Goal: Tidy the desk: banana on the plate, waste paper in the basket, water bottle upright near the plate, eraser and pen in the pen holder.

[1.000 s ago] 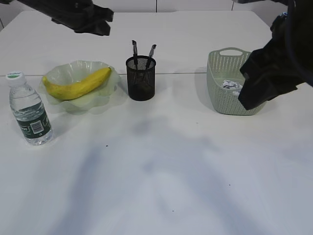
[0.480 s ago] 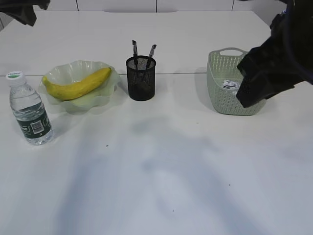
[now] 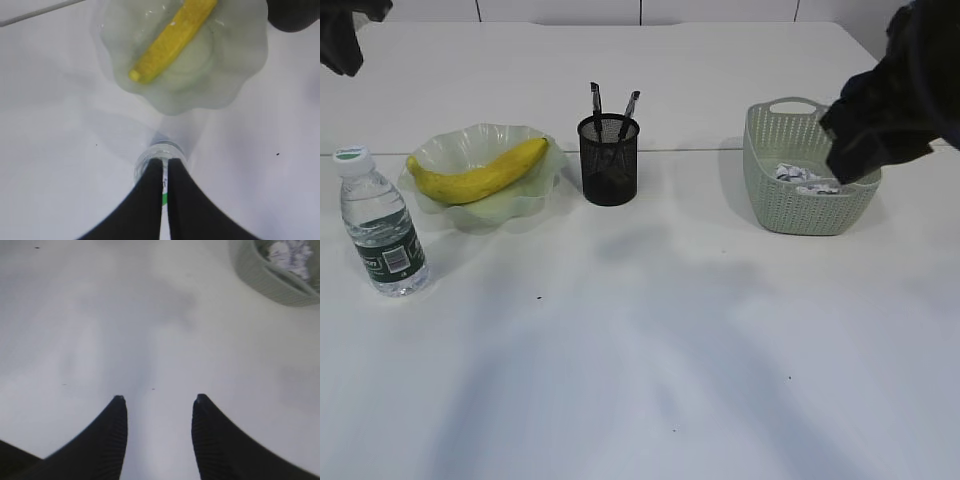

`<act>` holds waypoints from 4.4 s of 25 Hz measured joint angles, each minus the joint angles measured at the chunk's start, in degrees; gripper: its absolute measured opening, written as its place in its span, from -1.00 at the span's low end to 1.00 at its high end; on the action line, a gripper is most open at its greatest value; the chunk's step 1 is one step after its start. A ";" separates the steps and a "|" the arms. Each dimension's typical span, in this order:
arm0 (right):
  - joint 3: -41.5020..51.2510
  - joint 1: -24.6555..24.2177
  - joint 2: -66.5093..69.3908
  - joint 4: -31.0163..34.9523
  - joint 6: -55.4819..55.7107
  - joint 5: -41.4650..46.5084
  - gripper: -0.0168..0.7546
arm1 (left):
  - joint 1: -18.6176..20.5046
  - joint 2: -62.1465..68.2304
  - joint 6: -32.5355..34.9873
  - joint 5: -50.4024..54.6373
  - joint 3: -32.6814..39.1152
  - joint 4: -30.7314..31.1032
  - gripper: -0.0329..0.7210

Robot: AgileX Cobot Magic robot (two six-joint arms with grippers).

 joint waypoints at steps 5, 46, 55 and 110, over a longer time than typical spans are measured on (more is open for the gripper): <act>0.00 -3.06 0.00 -4.04 0.84 -0.46 -0.13 | 2.84 -3.25 0.00 1.31 0.00 -0.18 -0.92; 13.19 -21.66 -29.39 1.31 5.11 0.63 -0.12 | 10.75 -51.21 -8.79 -7.87 40.34 0.40 -0.13; 24.09 -21.66 -40.95 1.23 8.83 -1.35 -0.12 | 8.94 -63.50 -10.23 -8.83 52.78 -0.32 -0.13; 46.93 -21.66 -81.12 8.83 1.68 6.71 -0.13 | 8.94 -103.60 -8.56 3.15 69.43 3.12 -0.14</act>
